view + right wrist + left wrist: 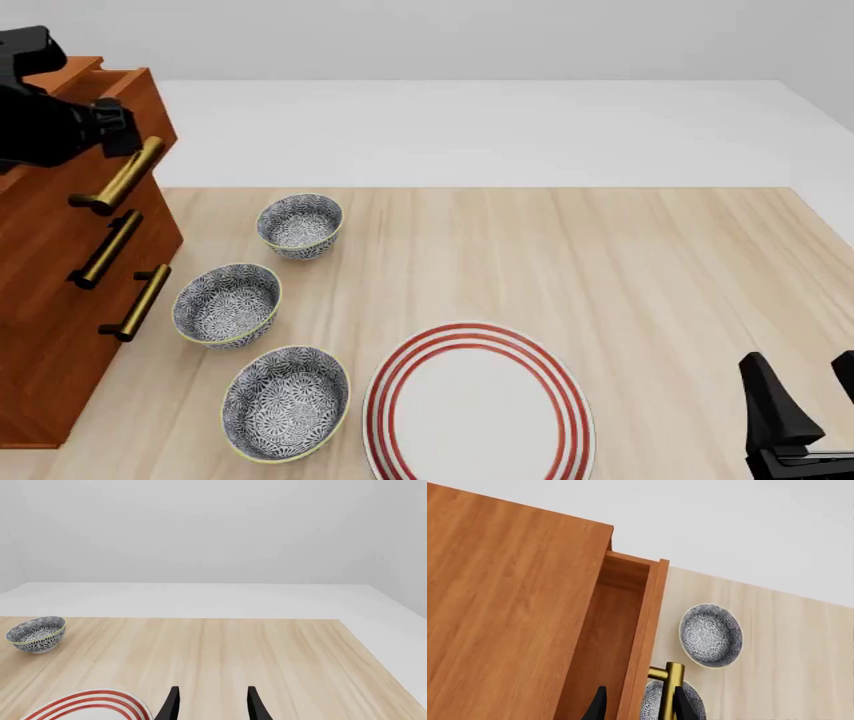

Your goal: Open the top drawer of the cabinet.

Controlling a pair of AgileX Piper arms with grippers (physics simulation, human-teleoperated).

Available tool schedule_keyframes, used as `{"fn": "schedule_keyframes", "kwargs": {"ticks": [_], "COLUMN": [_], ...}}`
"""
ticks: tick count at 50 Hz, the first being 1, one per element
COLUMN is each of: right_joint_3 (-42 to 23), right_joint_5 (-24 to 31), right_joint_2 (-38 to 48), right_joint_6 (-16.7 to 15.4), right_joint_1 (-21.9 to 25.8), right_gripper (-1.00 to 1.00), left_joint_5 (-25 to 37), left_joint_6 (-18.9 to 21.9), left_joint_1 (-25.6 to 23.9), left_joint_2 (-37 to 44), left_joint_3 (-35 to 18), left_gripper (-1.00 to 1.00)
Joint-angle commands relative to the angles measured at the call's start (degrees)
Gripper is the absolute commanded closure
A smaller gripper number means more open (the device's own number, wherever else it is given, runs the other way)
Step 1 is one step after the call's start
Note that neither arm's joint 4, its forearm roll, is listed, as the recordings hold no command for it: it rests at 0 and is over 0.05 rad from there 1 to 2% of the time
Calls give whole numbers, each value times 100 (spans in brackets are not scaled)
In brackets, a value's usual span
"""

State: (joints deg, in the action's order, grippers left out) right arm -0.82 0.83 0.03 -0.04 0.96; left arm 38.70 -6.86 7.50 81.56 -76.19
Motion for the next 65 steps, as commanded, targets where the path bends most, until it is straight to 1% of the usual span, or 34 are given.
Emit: {"fn": "schedule_keyframes", "kwargs": {"ticks": [1,13,17,34,65], "right_joint_3": [0,0,0,0,0], "right_joint_5": [1,0,-1,0,0], "right_joint_2": [0,0,0,0,0], "right_joint_6": [0,1,-1,0,0], "right_joint_1": [0,0,0,1,0], "right_gripper": [-100,-100,-100,-100,-100], "left_joint_5": [51,63,90,109,134], "left_joint_6": [-5,34,-20,-24,-63], "left_joint_1": [-80,-116,-174,-228,-484], "left_joint_2": [106,130,138,179,289], "left_joint_3": [25,54,40,17,-17], "left_gripper": [-100,-100,-100,-100,-100]}}
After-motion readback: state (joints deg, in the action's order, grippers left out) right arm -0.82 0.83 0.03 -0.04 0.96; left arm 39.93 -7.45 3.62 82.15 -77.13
